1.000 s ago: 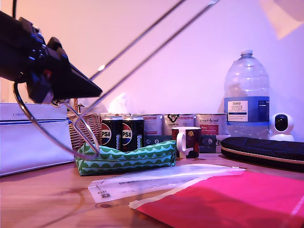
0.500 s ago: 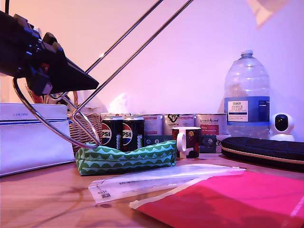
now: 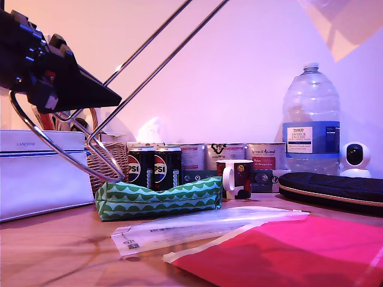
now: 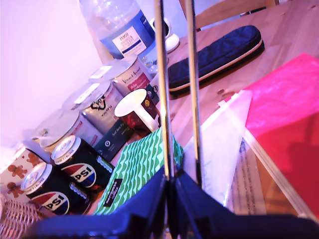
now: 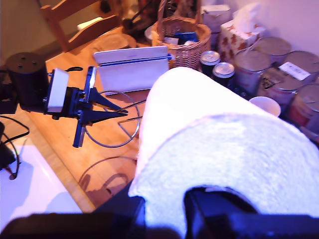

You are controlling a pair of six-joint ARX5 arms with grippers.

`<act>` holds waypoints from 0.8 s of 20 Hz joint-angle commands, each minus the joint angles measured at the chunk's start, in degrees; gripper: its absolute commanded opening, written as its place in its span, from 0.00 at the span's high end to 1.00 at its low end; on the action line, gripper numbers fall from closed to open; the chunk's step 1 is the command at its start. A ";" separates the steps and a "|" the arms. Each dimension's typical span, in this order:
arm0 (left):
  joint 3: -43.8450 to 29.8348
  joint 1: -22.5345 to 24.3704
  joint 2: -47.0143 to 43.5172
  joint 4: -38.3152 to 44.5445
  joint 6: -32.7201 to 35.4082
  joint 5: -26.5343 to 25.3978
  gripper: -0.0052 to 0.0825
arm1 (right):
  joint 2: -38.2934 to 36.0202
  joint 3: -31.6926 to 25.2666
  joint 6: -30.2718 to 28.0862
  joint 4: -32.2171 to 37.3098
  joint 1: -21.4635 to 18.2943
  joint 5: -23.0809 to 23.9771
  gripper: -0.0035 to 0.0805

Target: Insert the paper towel roll into the metallic stand.

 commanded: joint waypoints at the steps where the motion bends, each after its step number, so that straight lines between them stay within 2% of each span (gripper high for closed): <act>1: 1.16 -0.79 -1.57 3.04 0.11 1.77 0.97 | 2.21 -0.35 0.02 0.20 1.22 -2.89 0.97; 7: 1.16 -0.79 -1.57 0.13 0.15 1.70 0.97 | 1.51 -0.26 -0.04 0.39 1.49 -2.84 0.97; 10: 1.16 -1.07 -1.75 1.70 0.13 1.75 0.97 | 1.01 -0.26 0.00 0.39 1.49 -3.10 0.97; 14: 1.16 -2.27 -1.75 3.89 0.11 1.79 0.97 | 2.58 -0.28 3.08 0.39 1.81 -7.26 0.97; 16: 1.16 -2.60 -1.73 3.98 0.02 2.49 0.97 | 4.39 -0.28 4.42 0.39 2.40 -7.54 0.97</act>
